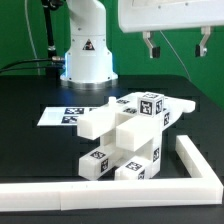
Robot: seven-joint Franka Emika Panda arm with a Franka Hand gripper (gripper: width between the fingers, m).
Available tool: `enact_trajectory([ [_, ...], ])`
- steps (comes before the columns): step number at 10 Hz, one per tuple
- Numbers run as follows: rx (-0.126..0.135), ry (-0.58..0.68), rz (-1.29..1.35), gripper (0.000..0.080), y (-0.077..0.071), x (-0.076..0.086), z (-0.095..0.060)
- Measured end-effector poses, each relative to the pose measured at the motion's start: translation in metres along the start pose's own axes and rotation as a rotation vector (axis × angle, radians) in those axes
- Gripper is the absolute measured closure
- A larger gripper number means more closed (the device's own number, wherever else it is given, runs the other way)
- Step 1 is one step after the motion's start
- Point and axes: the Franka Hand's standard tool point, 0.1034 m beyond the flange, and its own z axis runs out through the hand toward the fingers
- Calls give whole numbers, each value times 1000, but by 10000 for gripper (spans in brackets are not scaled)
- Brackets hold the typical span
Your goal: Assemble chair
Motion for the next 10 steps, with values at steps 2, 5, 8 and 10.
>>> enact_trajectory([
  [2, -1, -1, 0, 151, 0, 0, 1],
  [5, -17, -4, -41, 151, 18, -33, 10],
  [8, -74, 23, -100, 151, 21, -59, 19],
  [10, -70, 19, -102, 151, 22, -56, 19],
])
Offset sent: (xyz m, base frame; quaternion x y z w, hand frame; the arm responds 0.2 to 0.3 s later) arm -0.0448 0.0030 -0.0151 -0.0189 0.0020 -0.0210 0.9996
